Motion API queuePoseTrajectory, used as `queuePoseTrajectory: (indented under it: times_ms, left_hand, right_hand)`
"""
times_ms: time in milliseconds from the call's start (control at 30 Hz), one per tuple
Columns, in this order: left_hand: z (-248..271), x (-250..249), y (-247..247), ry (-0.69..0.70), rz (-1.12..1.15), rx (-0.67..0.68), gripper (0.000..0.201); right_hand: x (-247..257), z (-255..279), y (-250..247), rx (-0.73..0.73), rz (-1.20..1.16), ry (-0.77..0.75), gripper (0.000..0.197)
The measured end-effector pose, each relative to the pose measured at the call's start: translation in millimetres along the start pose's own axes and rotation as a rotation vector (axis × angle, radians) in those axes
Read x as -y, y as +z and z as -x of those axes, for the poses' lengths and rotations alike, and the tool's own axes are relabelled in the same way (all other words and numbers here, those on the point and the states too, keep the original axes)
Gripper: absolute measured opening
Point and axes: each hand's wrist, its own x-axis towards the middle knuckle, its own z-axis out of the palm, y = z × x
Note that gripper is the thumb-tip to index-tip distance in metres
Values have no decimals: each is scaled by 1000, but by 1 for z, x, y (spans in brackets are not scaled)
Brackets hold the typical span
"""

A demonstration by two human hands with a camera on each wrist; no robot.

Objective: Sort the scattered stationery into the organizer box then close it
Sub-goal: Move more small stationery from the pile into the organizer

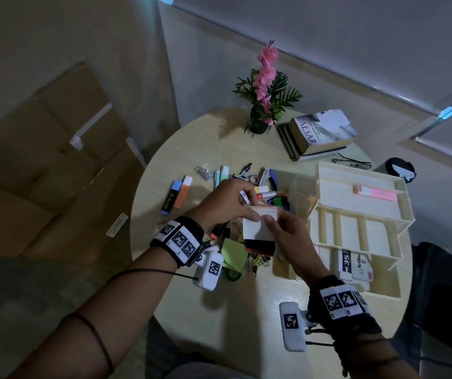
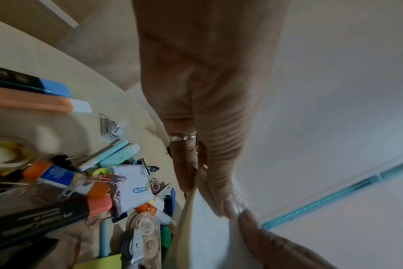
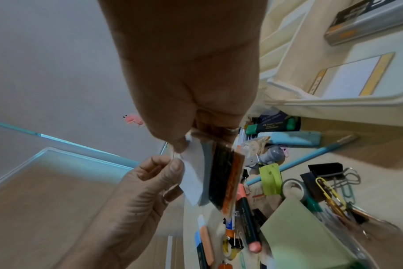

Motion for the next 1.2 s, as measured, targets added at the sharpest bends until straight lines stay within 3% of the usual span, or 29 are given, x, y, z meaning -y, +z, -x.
queuePoseTrajectory:
  times_ms: [100,167,267,367,467,667,833,1000,1200]
  left_hand:
    - [-22,0,-13,-78,-63,68,26]
    - [-45,12,-23,-157,-230,-50,23]
    - [-71,37,-14,-272,-573,-161,35]
    - [-83,51,12,-278,-741,-189,52]
    - [-90,60,28,-305,-817,-280,52]
    - [-93,63,32,-360,-792,-307,51]
    - [-87,59,22,-384,-638,-293,43]
    - [-70,54,17,-331,-498,-293,32]
    - [-43,36,14,-184,-369,-390,20]
  right_hand:
    - [-10,-1,-4,-33,-15,42,22]
    - [-14,5,-9,-44,-42,84,21]
    - [-20,21,-21,-61,-86,151,20]
    - [-27,38,-34,-81,-85,193,16]
    - [-36,51,-48,-90,-85,206,16]
    - [-57,63,-64,-79,-31,214,24]
    - [-57,60,-61,-61,-28,228,20]
    - [-56,54,-56,-60,6,217,18]
    - [-52,52,-56,-72,-38,178,21]
